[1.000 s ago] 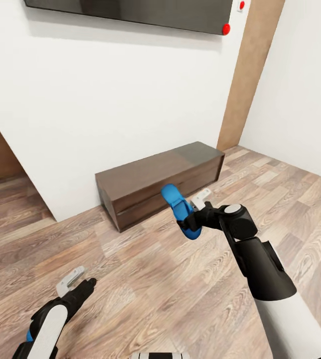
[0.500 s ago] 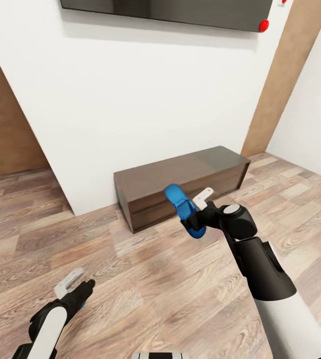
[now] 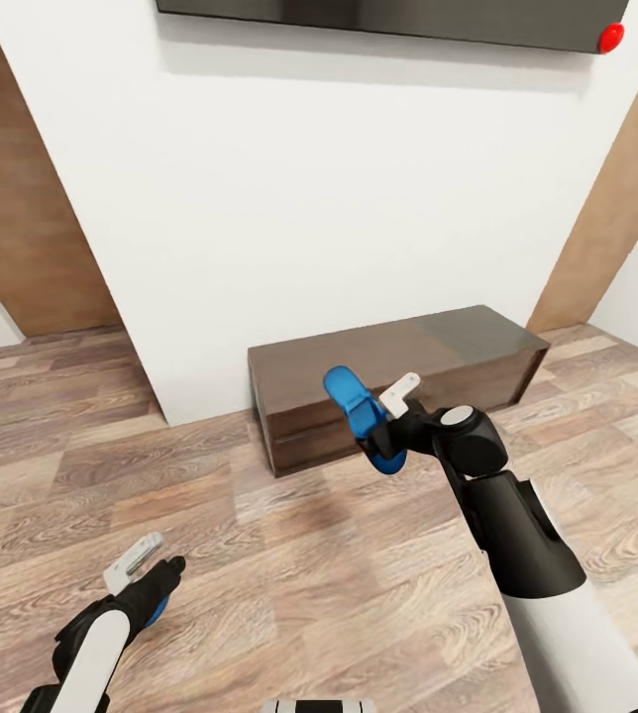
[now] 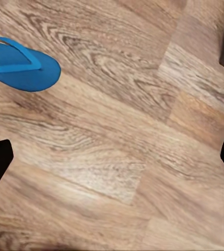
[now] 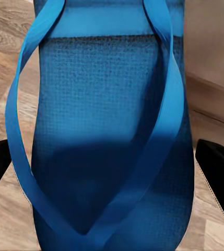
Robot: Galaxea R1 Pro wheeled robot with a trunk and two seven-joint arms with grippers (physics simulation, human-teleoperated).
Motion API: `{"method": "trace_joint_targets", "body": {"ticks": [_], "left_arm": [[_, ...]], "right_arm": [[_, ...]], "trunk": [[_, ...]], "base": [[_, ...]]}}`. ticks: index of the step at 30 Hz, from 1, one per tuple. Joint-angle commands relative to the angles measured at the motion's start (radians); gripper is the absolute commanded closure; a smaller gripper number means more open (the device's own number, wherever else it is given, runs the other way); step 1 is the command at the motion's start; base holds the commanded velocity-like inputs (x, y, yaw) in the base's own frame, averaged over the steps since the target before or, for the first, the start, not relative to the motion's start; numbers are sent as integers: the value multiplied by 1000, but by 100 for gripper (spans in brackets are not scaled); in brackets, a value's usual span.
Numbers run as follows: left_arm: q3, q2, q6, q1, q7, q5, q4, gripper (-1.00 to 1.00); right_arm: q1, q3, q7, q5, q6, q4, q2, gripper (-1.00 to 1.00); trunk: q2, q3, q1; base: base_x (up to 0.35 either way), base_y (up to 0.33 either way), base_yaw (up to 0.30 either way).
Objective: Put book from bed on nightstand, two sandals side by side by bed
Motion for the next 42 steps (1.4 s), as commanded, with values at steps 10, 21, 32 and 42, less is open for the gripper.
{"method": "trace_joint_targets", "body": {"ticks": [10, 21, 32, 42], "left_arm": [[10, -8, 4, 6, 57, 17, -4, -100], [13, 0, 14, 5, 81, 23, -5, -100], [44, 7, 150, 3, 77, 25, -6, -100], [50, 8, 155, 4, 22, 27, -5, -100]], "right_arm": [[-7, 2, 8, 11, 5, -2, 8, 100], [-4, 5, 8, 12, 5, -2, 8, 100], [-12, 23, 9, 24, 12, -2, 14, 100], [-18, 89, 3, 30, 33, -2, 47, 100]], "trunk": [[0, -1, 0], [0, -1, 0], [0, -1, 0], [0, -1, 0]], "base": [[161, -302, 285], [186, -303, 286], [198, -291, 243], [128, 174, 88]]}}
